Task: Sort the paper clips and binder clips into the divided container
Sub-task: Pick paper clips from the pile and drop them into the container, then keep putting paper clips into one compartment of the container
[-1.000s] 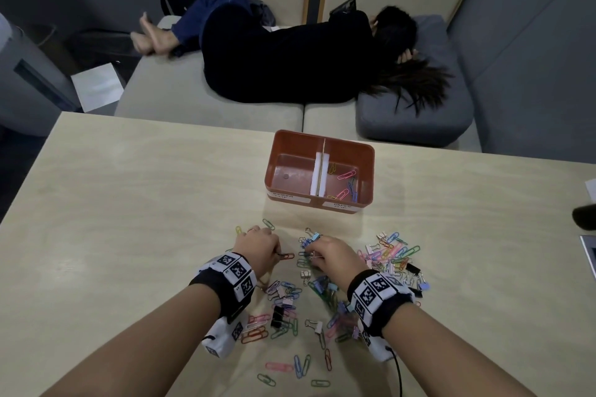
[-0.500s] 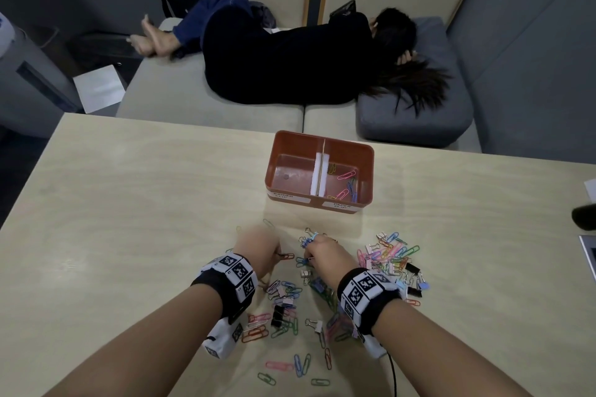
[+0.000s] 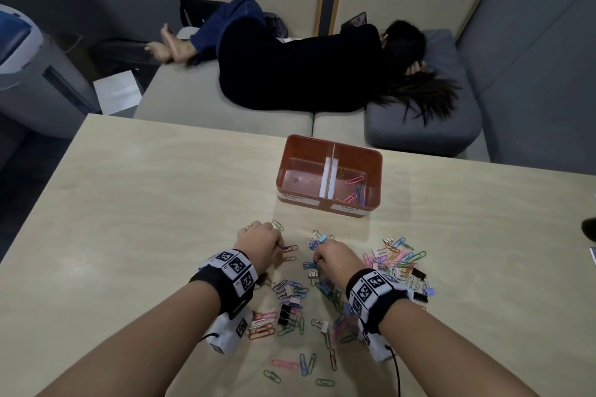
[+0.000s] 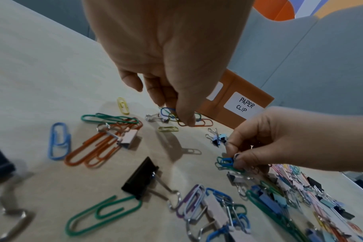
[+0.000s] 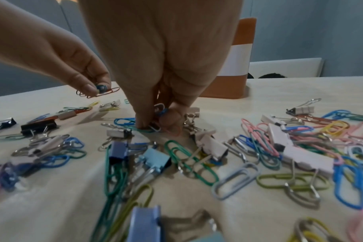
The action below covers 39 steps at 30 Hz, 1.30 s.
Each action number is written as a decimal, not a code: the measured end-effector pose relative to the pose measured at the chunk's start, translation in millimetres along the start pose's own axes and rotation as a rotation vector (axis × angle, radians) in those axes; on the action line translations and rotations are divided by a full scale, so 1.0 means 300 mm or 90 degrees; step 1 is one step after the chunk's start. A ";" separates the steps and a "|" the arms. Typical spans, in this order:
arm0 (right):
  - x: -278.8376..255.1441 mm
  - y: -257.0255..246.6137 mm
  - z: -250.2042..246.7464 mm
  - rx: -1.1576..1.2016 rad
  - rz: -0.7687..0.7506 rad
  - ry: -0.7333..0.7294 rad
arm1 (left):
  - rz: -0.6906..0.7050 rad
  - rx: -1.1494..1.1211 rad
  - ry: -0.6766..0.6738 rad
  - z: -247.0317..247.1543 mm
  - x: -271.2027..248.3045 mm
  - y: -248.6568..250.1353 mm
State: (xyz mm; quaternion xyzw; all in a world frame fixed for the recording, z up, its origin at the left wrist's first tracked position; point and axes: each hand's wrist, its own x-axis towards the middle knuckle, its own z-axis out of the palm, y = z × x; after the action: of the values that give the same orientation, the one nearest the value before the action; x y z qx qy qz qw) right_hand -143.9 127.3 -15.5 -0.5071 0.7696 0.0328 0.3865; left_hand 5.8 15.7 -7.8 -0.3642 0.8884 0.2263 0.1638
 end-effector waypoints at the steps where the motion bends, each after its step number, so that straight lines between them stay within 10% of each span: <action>1: -0.010 0.001 0.007 0.003 -0.010 0.025 | 0.000 0.000 0.002 -0.003 -0.004 -0.003; 39: 0.012 0.134 -0.448 0.239 -0.006 0.418 | 0.140 -0.281 0.173 -0.326 0.200 0.329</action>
State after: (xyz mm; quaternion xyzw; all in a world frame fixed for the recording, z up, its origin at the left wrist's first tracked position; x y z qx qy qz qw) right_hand -252.4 84.5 62.4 -0.4147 0.8427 -0.2748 0.2057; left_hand -118.6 -7.4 75.4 -0.3195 0.8658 0.3795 -0.0657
